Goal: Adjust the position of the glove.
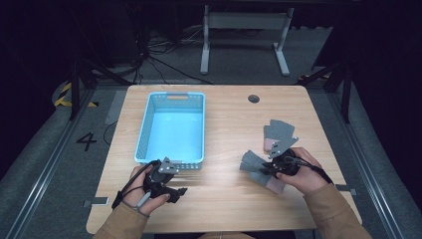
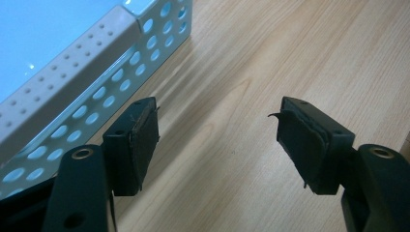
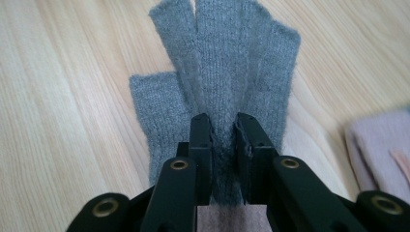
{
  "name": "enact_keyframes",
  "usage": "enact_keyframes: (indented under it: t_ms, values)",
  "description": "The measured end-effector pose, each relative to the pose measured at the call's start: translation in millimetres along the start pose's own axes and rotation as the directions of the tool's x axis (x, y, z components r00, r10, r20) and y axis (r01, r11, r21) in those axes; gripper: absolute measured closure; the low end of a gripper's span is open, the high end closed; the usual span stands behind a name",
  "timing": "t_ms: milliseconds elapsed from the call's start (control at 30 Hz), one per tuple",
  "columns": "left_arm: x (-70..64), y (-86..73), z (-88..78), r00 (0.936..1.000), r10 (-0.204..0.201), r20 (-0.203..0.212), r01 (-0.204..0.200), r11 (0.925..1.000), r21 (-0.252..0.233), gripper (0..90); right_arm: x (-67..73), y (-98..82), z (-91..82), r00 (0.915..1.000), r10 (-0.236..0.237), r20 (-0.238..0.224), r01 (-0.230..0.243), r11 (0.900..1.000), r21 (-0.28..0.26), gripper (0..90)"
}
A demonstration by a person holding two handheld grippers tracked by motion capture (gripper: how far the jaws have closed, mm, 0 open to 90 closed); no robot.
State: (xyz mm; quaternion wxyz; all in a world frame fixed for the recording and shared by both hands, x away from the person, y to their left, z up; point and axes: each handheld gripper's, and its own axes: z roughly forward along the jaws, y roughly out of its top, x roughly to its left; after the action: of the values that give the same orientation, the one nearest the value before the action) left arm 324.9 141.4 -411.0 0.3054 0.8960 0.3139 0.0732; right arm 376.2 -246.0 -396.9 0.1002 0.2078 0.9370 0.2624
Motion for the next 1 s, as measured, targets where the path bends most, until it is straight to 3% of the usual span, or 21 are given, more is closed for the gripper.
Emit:
enact_keyframes:
  t_ms: [300,600,667,700,767,833,933,1000]
  values:
    - [-0.8,2.3,4.0,0.9999,0.012,0.008,-0.012,0.9999,0.01,32.2,9.5,13.0,20.7,0.996,-0.072,-0.052,0.073,0.997,0.009,78.4]
    - [-1.1,5.9,6.7,0.9997,0.021,0.015,-0.021,0.9998,0.002,32.2,15.1,11.6,41.2,0.9867,-0.132,-0.094,0.136,0.99,0.035,75.2]
    - [-1.2,6.2,6.8,0.9996,0.022,0.016,-0.022,0.9998,0.004,32.1,15.2,11.4,42.1,0.9865,-0.132,-0.097,0.136,0.99,0.037,73.7]
    - [-0.9,7.2,7.0,0.9995,0.026,0.02,-0.026,0.9996,0.007,32.1,16.0,9.3,43.7,0.9892,-0.094,-0.112,0.097,0.995,0.019,68.0]
    - [-1.0,7.6,7.4,0.9995,0.026,0.02,-0.026,0.9997,0.004,32.1,15.6,7.5,42.8,0.9907,-0.093,-0.1,0.094,0.996,0.002,63.0]
    - [-0.9,8.6,8.1,0.9993,0.029,0.021,-0.029,0.9996,0.0,32.1,15.7,6.4,40.1,0.9928,-0.075,-0.093,0.075,0.997,-0.006,64.1]
    - [-1.0,11.3,8.9,0.999,0.037,0.025,-0.037,0.9993,0.002,32.1,17.0,2.8,26.7,0.9939,-0.022,-0.108,0.019,0.999,-0.036,75.4]
    - [-1.2,13.6,10.1,0.9986,0.043,0.031,-0.043,0.9991,0.0,32.1,18.0,1.3,22.7,0.9929,-0.014,-0.118,0.008,0.999,-0.046,77.9]
